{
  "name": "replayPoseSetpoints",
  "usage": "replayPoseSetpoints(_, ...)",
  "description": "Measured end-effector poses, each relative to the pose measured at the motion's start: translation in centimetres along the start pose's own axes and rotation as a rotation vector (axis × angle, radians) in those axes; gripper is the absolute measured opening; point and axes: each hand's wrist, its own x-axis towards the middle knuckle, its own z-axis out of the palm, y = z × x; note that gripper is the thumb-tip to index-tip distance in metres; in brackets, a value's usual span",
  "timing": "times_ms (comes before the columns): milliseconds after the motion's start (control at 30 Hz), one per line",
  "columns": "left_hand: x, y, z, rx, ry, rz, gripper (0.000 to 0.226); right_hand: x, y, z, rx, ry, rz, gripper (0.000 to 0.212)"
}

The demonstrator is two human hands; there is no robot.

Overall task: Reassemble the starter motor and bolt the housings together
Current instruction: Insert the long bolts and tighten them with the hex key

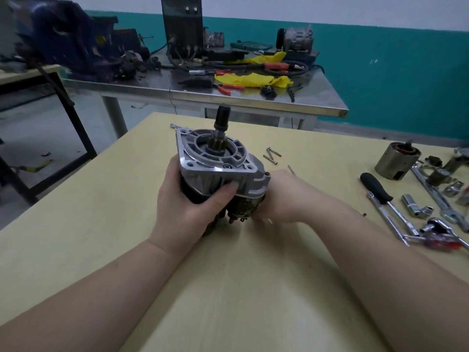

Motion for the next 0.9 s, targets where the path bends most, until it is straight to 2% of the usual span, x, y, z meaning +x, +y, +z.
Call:
replayPoseSetpoints(33,0.0,-0.1,0.0,-0.002,-0.018,0.012,0.063,0.1,-0.5,0.3,-0.047,0.004,0.003,0.011)
replayPoseSetpoints(133,0.1,-0.4,-0.3,-0.011,-0.063,0.022,0.061,0.5,-1.0,0.4,-0.146,0.003,0.053,0.023)
replayPoseSetpoints(200,0.1,-0.5,-0.6,-0.029,-0.088,0.013,0.059,0.5,-0.7,0.0,-0.158,-0.013,0.090,0.015)
replayPoseSetpoints(333,0.3,-0.8,-0.7,-0.047,-0.122,0.012,0.061,0.5,0.4,-0.6,-0.154,0.014,0.144,0.026)
replayPoseSetpoints(400,0.4,-0.7,-0.7,-0.047,-0.126,0.009,0.067,0.5,0.4,-0.4,-0.192,0.012,0.137,0.021)
replayPoseSetpoints(467,0.3,-0.4,-0.5,-0.033,-0.119,0.000,0.074,0.6,0.3,0.0,-0.226,-0.019,0.128,0.014)
replayPoseSetpoints(600,0.2,-0.1,-0.1,0.024,-0.159,0.030,0.072,0.4,0.8,-1.3,-0.147,-0.070,0.094,0.001)
replayPoseSetpoints(733,0.1,0.0,-0.1,0.139,-0.227,0.051,0.075,-1.4,1.2,-3.1,-0.025,-0.236,-0.008,0.016)
replayPoseSetpoints(800,0.1,0.0,-0.1,0.135,-0.249,0.069,0.072,-2.2,0.8,-2.9,-0.010,-0.298,0.012,0.021)
replayPoseSetpoints(900,0.3,-0.2,-0.1,0.070,-0.207,0.070,0.062,-2.0,0.2,-1.9,-0.145,-0.248,0.054,0.015)
